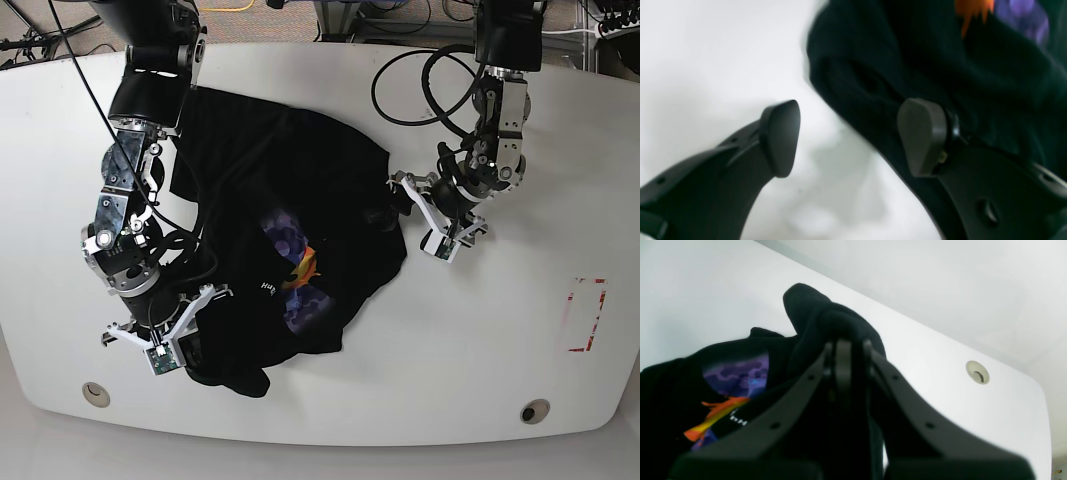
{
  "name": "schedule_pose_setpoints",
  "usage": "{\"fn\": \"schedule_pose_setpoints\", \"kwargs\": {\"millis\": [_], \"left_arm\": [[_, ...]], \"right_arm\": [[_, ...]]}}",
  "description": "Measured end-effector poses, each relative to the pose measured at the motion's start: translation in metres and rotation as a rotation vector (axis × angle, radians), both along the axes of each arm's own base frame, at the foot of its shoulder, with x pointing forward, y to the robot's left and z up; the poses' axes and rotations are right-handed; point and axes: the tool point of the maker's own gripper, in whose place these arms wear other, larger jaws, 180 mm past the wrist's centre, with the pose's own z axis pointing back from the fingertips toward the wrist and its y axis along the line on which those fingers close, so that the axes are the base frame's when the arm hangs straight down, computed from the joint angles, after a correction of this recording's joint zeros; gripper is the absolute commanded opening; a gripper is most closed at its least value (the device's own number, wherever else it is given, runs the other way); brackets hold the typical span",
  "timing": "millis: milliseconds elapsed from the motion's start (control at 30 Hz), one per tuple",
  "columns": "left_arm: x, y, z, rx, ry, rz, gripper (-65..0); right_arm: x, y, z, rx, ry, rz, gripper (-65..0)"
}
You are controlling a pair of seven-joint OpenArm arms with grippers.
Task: Fold the T-shirt properly
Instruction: 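Lower the left gripper and grasp the shirt's opposite edge, then pull the shirt apart with both grippers, stretching it lengthwise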
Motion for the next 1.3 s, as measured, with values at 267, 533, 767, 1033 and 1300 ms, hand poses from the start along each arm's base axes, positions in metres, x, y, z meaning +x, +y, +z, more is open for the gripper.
{"fn": "schedule_pose_setpoints", "kwargs": {"millis": [267, 533, 767, 1033, 1300], "left_arm": [[0.010, -0.006, -0.015, -0.021, 0.039, 0.009, -20.4], [0.017, -0.021, -0.017, -0.053, 0.039, -0.012, -22.9], [0.020, -0.022, -0.018, -0.063, 0.040, -0.009, -34.6], [0.019, -0.022, -0.021, -0.067, 0.073, -0.004, -63.4], [0.020, -0.021, -0.023, -0.048, 0.092, -0.010, -65.0]], "right_arm": [[-0.001, 0.000, -0.006, -0.001, 0.016, 0.000, -64.4], [-0.001, 0.000, -0.006, 0.000, 0.018, 0.000, -64.3], [-0.001, 0.000, -0.007, -0.001, 0.019, -0.001, -64.4], [-0.002, 0.001, -0.008, -0.002, 0.021, 0.004, -64.8], [-0.002, 0.001, -0.008, -0.002, 0.021, 0.003, -64.8]]}}
